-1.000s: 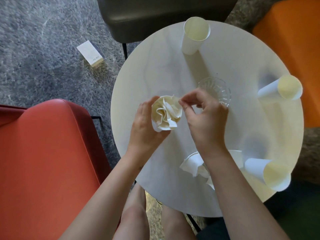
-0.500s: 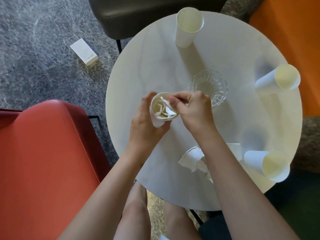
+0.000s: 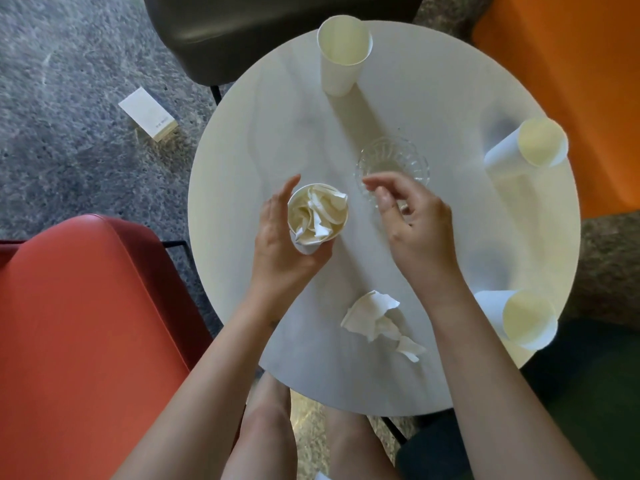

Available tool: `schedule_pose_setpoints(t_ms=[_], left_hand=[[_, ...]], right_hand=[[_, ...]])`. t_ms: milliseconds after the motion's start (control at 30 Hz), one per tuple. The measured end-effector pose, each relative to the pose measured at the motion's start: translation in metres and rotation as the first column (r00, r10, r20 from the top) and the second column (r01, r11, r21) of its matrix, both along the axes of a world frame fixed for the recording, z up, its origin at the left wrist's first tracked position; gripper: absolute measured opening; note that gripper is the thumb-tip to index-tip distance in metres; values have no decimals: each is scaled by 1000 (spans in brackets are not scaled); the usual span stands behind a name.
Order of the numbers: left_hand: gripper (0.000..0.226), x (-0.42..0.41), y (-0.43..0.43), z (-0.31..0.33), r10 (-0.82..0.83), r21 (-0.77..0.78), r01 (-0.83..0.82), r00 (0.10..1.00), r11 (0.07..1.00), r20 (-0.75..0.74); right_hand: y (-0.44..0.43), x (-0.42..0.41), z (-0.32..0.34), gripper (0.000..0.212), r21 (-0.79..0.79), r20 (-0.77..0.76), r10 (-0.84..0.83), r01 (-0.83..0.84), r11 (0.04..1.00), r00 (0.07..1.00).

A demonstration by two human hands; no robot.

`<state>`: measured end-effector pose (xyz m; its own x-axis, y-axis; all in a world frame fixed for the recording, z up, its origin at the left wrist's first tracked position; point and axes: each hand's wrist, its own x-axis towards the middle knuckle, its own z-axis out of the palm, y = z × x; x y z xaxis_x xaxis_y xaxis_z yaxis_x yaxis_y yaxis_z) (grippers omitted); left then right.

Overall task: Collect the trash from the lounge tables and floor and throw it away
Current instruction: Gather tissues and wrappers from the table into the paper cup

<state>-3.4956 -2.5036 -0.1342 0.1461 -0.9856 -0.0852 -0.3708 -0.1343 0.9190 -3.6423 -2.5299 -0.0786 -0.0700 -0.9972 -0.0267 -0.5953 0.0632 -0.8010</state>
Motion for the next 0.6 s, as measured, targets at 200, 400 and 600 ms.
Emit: schedule_pose_setpoints(t_ms=[200, 400, 600], left_hand=[[84, -5, -2, -2, -15, 41, 14, 1000, 999, 16], [79, -8, 0, 4, -22, 94, 19, 999, 995, 35], [72, -3, -35, 40, 69, -35, -66, 993, 997, 94]], right_hand=[[26, -31, -17, 17, 86, -9, -86, 86, 993, 996], [22, -48, -12, 19, 13, -32, -131, 131, 991, 991], [-22, -57, -1, 20, -17, -8, -111, 110, 994, 994]])
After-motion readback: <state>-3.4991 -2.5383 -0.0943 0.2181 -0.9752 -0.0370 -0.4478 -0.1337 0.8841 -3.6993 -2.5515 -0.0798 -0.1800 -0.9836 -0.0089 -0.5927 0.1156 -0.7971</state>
